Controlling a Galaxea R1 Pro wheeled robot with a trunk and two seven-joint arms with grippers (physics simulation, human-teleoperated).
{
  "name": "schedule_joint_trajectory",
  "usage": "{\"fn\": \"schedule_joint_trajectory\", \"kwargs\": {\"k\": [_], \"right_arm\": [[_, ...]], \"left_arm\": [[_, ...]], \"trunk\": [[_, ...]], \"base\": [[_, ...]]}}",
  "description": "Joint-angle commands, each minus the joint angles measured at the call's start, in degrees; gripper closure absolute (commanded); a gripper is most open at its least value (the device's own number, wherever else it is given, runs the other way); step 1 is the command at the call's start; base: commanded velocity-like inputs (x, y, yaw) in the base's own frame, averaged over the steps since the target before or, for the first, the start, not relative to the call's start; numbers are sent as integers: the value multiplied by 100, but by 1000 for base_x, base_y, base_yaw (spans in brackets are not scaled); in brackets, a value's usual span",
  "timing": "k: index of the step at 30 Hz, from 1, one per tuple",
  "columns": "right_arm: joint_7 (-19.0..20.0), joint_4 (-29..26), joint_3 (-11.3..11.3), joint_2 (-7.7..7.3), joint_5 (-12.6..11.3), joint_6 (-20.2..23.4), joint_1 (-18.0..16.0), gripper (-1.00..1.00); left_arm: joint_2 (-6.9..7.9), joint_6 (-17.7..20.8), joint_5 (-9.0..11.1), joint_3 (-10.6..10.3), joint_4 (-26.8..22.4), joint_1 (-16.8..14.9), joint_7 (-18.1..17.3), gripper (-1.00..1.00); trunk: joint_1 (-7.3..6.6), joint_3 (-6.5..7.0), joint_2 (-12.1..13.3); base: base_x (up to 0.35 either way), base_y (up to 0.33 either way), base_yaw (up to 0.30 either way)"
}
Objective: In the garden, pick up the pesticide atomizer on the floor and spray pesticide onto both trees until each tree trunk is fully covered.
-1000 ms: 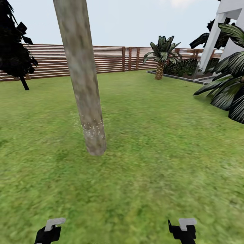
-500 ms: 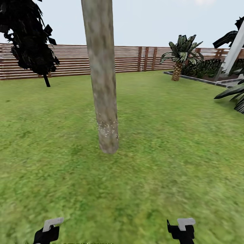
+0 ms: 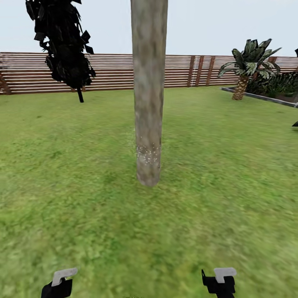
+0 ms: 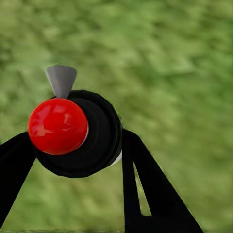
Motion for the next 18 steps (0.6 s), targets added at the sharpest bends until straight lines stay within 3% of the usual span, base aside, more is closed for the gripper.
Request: {"fn": "schedule_joint_trajectory", "kwargs": {"k": [1,18], "right_arm": [[0,0,1,1,0,0,0,-100],[-116,-8,1,3,-7,4,1,-100]], "left_arm": [[-2,4,-8,-3,3,0,-3,100],[0,1,-33,-8,0,0,-4,100]], "trunk": [[0,-3,0],[0,-34,0]], "base": [[0,0,279],[0,0,280]]}}
